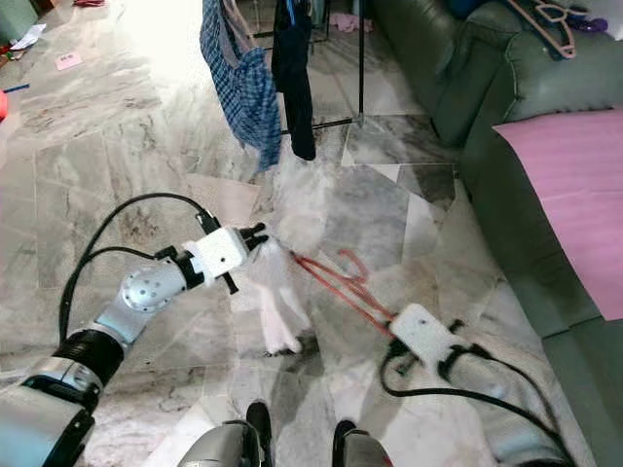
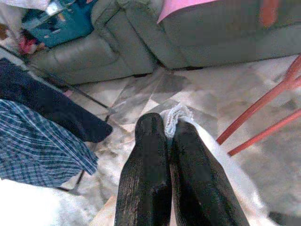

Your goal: Hang hanger

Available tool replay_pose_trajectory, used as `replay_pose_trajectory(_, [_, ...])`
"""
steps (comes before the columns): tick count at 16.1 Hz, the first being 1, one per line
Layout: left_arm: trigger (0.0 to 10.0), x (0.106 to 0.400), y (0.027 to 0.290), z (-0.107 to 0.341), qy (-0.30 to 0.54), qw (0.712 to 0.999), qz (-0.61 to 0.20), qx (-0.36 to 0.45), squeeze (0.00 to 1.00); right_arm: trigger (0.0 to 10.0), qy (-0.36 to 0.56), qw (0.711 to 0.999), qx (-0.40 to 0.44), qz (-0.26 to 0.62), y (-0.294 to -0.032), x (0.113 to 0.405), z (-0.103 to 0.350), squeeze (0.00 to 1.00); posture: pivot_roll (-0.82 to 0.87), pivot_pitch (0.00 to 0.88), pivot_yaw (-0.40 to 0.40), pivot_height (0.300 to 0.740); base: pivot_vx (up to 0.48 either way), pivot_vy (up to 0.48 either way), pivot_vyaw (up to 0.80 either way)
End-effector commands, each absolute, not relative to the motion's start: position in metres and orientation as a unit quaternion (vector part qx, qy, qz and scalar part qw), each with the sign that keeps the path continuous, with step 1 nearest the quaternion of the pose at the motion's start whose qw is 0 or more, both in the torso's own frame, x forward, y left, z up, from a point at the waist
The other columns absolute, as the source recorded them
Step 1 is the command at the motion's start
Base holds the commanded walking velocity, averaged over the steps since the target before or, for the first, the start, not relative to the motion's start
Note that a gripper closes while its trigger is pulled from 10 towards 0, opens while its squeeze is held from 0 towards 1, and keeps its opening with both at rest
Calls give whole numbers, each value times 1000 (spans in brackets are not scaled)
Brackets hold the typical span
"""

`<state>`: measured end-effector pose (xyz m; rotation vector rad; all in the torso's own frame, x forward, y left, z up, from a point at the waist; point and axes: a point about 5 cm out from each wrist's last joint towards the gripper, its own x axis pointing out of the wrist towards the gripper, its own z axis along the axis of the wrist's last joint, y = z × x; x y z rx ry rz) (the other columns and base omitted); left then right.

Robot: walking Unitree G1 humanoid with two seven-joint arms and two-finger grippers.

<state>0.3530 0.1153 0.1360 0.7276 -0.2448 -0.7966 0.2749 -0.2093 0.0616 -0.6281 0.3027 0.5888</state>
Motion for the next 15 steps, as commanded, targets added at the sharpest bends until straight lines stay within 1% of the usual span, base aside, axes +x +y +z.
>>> replay_pose_trajectory(1, [10000, 348, 111, 134, -125, 844, -392, 344, 0, 10000, 148, 889, -305, 307, -201, 272, 55, 0, -23, 296, 47, 740, 0, 0, 0])
replay_pose_trajectory(5, [10000, 347, 110, 133, -125, 843, -394, 345, 0, 10000, 143, 879, -302, 340, -193, 272, 56, 0, -15, 298, 45, 740, 0, 0, 0])
replay_pose_trajectory(7, [10000, 348, 111, 135, -127, 843, -392, 346, 0, 10000, 148, 880, -274, 359, -191, 268, 57, 0, -17, 299, 44, 740, 0, 0, 0])
replay_pose_trajectory(10, [10000, 348, 109, 137, -139, 843, -390, 345, 0, 10000, 202, 854, -269, 398, -193, 254, 43, 0, -21, 299, 44, 740, 0, 0, 0])
replay_pose_trajectory(13, [10000, 348, 110, 140, -149, 844, -377, 351, 0, 10000, 276, 823, -282, 409, -208, 237, 27, 0, -19, 300, 43, 740, 0, 0, 0])
replay_pose_trajectory(14, [10000, 350, 113, 141, -150, 844, -367, 361, 0, 10000, 284, 818, -281, 413, -213, 231, 27, 0, -18, 302, 45, 740, 0, 0, 0])
replay_pose_trajectory(15, [10000, 352, 116, 142, -148, 847, -356, 366, 0, 10000, 287, 822, -267, 413, -216, 228, 30, 0, -19, 304, 46, 740, 0, 0, 0])
